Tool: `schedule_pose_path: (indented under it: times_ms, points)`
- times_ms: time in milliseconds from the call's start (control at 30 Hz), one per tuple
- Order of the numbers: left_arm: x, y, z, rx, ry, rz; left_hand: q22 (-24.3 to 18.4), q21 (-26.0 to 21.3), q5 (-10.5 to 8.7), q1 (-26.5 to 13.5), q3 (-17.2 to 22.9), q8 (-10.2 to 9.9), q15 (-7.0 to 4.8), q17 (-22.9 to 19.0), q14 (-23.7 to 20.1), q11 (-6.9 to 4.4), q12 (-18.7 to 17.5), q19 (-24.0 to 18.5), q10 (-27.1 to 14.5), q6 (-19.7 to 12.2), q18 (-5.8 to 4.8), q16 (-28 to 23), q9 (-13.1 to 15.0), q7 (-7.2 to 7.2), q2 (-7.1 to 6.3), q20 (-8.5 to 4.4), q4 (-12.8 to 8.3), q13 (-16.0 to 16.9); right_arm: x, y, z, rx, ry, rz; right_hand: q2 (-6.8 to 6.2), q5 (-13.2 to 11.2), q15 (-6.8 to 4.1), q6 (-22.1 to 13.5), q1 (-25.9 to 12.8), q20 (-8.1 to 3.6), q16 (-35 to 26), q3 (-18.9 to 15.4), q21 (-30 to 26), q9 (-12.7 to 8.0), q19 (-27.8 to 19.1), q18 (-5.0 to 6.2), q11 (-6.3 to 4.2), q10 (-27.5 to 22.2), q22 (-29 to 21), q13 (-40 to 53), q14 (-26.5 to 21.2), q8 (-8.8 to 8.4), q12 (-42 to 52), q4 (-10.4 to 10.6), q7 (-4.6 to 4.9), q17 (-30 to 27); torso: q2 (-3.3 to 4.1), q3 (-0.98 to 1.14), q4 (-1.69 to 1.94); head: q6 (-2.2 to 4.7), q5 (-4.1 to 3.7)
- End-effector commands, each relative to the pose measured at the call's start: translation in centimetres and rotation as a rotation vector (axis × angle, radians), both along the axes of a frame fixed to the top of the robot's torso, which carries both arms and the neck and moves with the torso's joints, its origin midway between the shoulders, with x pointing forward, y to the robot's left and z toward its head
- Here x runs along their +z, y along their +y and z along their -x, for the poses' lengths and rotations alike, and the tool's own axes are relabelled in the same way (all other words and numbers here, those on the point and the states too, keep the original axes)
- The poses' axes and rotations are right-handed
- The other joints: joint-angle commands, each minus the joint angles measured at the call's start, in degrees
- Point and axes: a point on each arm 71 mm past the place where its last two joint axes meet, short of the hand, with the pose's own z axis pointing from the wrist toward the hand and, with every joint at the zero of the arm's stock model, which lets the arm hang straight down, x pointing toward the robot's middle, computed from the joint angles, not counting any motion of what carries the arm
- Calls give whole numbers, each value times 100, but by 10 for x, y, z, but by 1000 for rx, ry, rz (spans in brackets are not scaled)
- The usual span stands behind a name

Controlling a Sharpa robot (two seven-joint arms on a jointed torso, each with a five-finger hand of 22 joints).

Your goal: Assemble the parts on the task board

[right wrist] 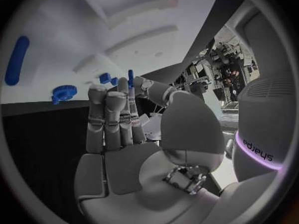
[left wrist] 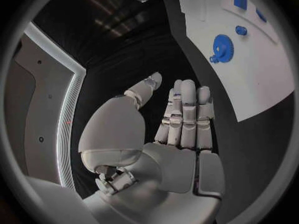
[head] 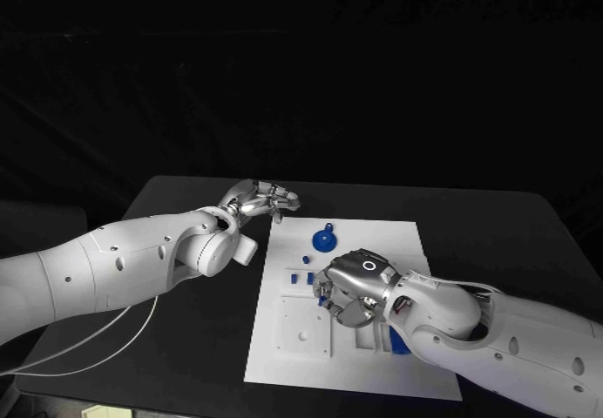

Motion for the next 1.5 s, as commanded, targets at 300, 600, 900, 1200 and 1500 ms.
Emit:
schedule_pose_path:
  times_ms: [300,600,900,1200,1500]
  points:
    - [1,-3,0,-3,-10,13,3,-37,31,-6,-3,28,43,9,-11,6,-11,51,-31,-33,98,-39,-11,1,34,-113,-14,-5,-16,4,6,17,3,81,39,32,-18,32,13,-76,31,-35,40,10,93,259,17,41,109,14,-15,10,-35,-5,-8,-11,1,3,-4,-97,118]
    - [1,-2,0,-4,-7,12,4,-38,30,-9,-4,28,43,11,-9,7,-11,54,-33,-35,99,-39,-12,1,35,-112,-11,-5,-20,5,7,22,10,90,46,37,-18,32,10,-74,35,-41,44,12,93,259,16,43,109,18,-15,9,-37,-11,-8,-14,-1,0,-2,-152,164]
    - [1,-1,-1,-3,-4,11,6,-38,28,-13,-5,27,44,13,-6,7,-12,58,-36,-38,101,-39,-14,3,34,-112,-8,-6,-24,7,9,25,18,91,52,40,-18,32,6,-73,39,-46,47,14,92,259,16,45,108,21,-16,9,-39,-15,-8,-16,-2,-5,2,-160,171]
    - [1,-2,0,-6,-1,11,7,-39,27,-14,-5,27,44,14,-6,8,-14,61,-39,-42,102,-40,-16,4,33,-112,-7,-7,-26,9,9,23,13,102,57,43,-19,32,4,-72,42,-50,49,15,92,259,16,46,108,24,-16,8,-41,-21,-8,-19,-1,-4,1,-163,184]
    - [1,-2,0,-6,1,11,9,-40,26,-14,-6,26,45,15,-6,9,-15,63,-44,-46,103,-42,-18,5,31,-112,-7,-8,-30,12,11,34,15,127,59,42,-19,33,2,-72,45,-54,51,17,91,259,15,47,107,27,-16,8,-43,-28,-8,-21,-1,-4,-3,-181,197]
